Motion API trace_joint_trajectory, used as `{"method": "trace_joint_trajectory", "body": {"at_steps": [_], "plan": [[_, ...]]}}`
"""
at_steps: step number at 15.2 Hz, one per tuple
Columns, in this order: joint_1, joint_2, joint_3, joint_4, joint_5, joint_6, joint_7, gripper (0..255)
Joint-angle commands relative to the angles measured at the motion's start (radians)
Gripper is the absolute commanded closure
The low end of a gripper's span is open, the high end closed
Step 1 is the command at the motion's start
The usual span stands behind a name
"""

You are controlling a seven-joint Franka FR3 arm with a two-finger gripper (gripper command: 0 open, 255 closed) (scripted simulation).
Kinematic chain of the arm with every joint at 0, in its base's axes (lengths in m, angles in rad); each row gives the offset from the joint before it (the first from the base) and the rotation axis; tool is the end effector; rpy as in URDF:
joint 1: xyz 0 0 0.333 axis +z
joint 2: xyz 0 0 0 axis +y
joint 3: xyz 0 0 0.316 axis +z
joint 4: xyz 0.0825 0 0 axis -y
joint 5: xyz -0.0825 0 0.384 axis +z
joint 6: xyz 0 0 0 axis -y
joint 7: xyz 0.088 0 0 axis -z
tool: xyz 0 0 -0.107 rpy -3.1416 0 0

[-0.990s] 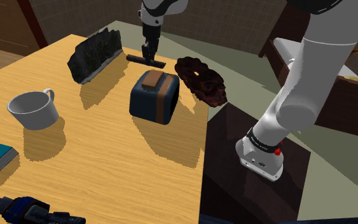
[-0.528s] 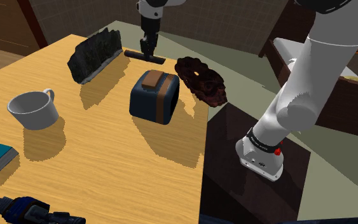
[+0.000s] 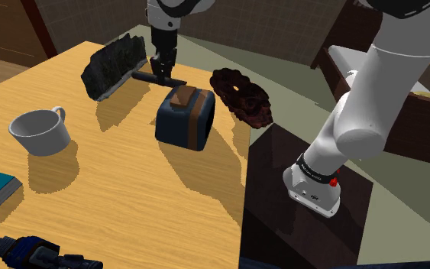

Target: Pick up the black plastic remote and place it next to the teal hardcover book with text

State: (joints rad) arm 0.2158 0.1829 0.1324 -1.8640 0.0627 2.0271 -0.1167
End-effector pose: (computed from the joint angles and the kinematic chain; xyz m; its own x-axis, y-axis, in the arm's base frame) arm 0.5672 0.2061 0.4184 0.9067 0.4216 -0.0102 0.4194 -0.9041 -0.0814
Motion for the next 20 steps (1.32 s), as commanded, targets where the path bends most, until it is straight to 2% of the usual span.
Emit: {"method": "trace_joint_trajectory", "body": {"at_steps": [1,11,20], "plan": [[0.028,-0.002,0.019,-0.003,-0.002,0.005,0.049,255],[0.167,0.057,0.104,0.068,-0.033,0.007,0.283,255],[0.310,0.187,0.159,0.242,-0.089,-0.030,0.491,255]]}}
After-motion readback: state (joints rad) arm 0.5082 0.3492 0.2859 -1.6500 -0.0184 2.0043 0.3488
